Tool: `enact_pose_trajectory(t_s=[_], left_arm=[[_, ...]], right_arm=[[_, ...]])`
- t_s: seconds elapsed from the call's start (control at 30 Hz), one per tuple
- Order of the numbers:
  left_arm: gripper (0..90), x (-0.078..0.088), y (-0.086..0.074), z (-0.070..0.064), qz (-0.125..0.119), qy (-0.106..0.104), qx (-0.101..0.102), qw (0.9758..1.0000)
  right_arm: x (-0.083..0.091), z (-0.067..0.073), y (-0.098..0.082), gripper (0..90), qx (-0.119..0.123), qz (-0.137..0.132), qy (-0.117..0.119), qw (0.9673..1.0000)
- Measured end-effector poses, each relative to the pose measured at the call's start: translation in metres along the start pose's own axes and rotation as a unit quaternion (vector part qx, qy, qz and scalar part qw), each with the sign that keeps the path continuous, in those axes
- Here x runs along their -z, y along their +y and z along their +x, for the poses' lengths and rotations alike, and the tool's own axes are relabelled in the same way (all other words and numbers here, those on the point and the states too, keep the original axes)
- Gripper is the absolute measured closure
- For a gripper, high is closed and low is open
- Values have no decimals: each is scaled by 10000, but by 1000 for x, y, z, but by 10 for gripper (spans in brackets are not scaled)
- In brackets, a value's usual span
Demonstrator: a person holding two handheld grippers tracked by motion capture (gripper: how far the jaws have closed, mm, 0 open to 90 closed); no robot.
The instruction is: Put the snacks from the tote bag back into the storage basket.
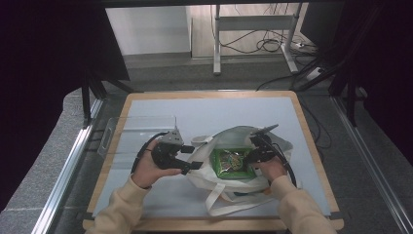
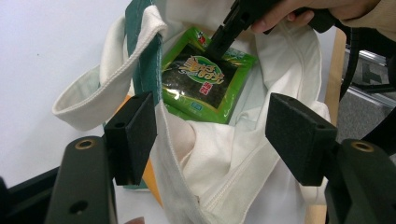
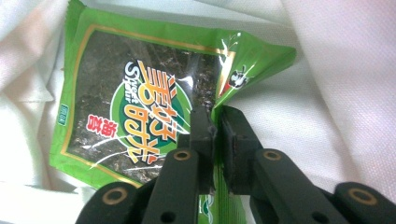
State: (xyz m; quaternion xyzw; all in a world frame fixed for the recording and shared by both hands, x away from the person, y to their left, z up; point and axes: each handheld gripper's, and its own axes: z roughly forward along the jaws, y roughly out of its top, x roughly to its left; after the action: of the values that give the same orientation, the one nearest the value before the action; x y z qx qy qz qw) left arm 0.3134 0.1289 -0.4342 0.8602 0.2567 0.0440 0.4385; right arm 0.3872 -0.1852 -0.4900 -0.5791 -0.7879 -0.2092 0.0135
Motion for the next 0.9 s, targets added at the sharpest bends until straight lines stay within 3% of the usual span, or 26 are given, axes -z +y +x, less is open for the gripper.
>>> enact_pose_trajectory(t_s=[0.17,0.4,0.67,0.9], left_arm=[[337,0,0,1,12,5,-3,10000],[337,0,-1,0,13,6,-10,10000],[338,4,-1,2,-19,28,12,10000],[338,9,0,1,-79,65,11,9999]], right_arm=[[4,1,-1,851,79,21,79,9999],[17,3,-3,858,244,-250,112,9993],[41,0,-7,860,483,-766,247,9956],[66,-1,-11,862,783,-1133,302,9900]])
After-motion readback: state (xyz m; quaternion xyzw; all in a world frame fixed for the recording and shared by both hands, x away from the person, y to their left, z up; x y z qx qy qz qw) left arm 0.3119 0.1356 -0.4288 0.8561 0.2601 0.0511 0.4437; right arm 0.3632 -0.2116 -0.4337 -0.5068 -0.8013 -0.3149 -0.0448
